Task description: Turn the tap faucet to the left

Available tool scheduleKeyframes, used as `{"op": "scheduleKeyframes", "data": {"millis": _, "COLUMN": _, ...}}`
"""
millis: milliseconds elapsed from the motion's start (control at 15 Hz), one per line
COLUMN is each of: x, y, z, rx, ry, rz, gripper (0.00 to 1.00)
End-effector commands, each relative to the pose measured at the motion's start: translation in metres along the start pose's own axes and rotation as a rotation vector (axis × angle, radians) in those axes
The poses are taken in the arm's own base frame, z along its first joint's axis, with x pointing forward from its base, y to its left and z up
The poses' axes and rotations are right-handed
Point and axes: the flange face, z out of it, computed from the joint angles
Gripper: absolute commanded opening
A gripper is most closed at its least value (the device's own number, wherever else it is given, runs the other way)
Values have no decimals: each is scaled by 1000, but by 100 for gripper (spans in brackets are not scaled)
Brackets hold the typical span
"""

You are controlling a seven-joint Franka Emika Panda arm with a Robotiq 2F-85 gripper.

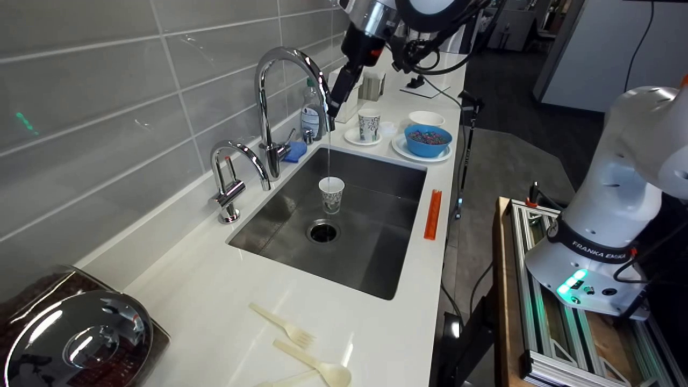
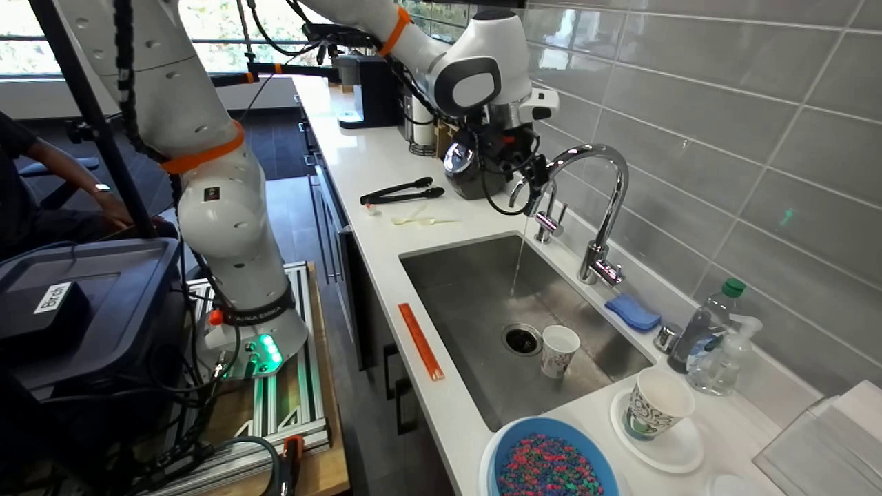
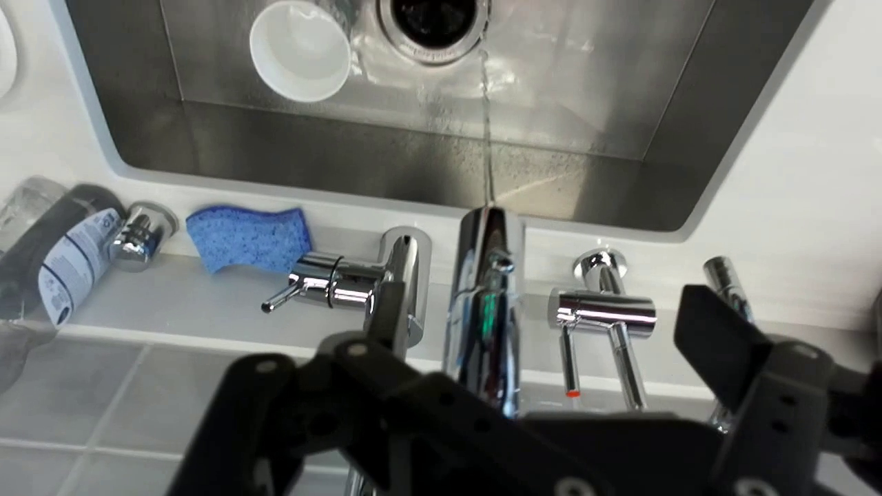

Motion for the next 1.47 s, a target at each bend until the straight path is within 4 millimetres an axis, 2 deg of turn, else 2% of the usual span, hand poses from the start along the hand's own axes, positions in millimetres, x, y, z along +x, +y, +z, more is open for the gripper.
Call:
{"op": "scheduleKeyframes", "data": {"millis": 0, "x": -29, "y": -27, "z": -30, "rx": -9, "ry": -126, "rz": -6, "gripper": 100}}
{"op": "scheduleKeyframes", "data": {"millis": 200, "x": -47, "y": -50, "z": -44, "rx": -1, "ry": -223, "rz": -16, "gripper": 100}}
{"op": "scheduleKeyframes", "data": {"millis": 333, "x": -62, "y": -61, "z": -43, "rx": 3, "ry": -245, "rz": -4, "gripper": 100}}
{"op": "scheduleKeyframes", "data": {"millis": 600, "x": -94, "y": -75, "z": -32, "rx": -11, "ry": -210, "rz": 63, "gripper": 100}}
{"op": "scheduleKeyframes", "data": {"millis": 1000, "x": -136, "y": -85, "z": -15, "rx": -43, "ry": -134, "rz": 175, "gripper": 100}}
{"op": "scheduleKeyframes", "data": {"millis": 1067, "x": -111, "y": -86, "z": -21, "rx": -47, "ry": -124, "rz": 193, "gripper": 100}}
{"op": "scheduleKeyframes", "data": {"millis": 1267, "x": -107, "y": -85, "z": -26, "rx": -56, "ry": -72, "rz": 232, "gripper": 100}}
{"op": "scheduleKeyframes", "data": {"millis": 1400, "x": -108, "y": -84, "z": -23, "rx": -36, "ry": -98, "rz": 203, "gripper": 100}}
